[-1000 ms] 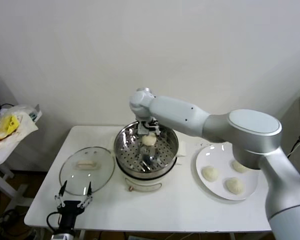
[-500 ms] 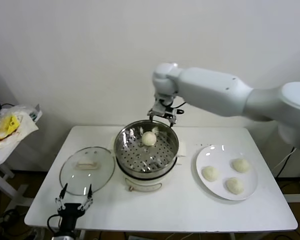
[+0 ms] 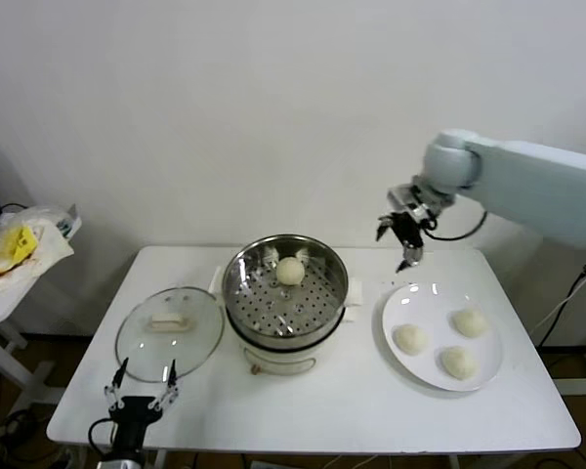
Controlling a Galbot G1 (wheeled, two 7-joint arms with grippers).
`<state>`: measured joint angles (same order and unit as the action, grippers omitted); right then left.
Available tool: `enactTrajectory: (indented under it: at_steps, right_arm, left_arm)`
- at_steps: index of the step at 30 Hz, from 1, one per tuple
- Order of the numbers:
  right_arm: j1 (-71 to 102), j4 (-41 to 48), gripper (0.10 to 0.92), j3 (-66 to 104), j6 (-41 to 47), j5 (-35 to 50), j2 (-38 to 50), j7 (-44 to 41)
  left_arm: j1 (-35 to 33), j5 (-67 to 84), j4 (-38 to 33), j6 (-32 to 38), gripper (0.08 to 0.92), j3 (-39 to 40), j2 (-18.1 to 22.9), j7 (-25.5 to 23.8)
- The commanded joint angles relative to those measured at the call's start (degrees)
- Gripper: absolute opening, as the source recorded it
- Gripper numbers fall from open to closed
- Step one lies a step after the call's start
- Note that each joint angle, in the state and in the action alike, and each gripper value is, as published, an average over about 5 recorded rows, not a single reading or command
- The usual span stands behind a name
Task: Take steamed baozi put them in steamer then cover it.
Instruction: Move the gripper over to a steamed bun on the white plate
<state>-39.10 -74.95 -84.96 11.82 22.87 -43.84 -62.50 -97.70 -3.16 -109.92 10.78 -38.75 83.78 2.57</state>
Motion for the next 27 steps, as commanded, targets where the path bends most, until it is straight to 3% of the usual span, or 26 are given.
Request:
enactTrajectory:
  at_steps: [1, 12, 27]
  right_arm:
    - [16.0, 0.5, 0.823, 6.5, 4.7, -4.1, 8.9, 1.1]
    - [31.0, 4.7, 0.823, 17.9, 4.6, -11.3, 5.8, 3.0]
    - [34.1, 12.8, 0.823, 23.2, 3.6, -13.5, -2.0, 3.7]
  left_arm:
    - [-0.1, -0.9, -0.2, -0.3, 0.823, -0.2, 0.5, 0.1]
    - [-1.3, -1.5, -0.3, -0.1, 0.823, -1.4, 0.6, 0.4]
    - [-2.1, -3.0, 0.6, 0.4, 0.823, -1.3, 1.2, 0.7]
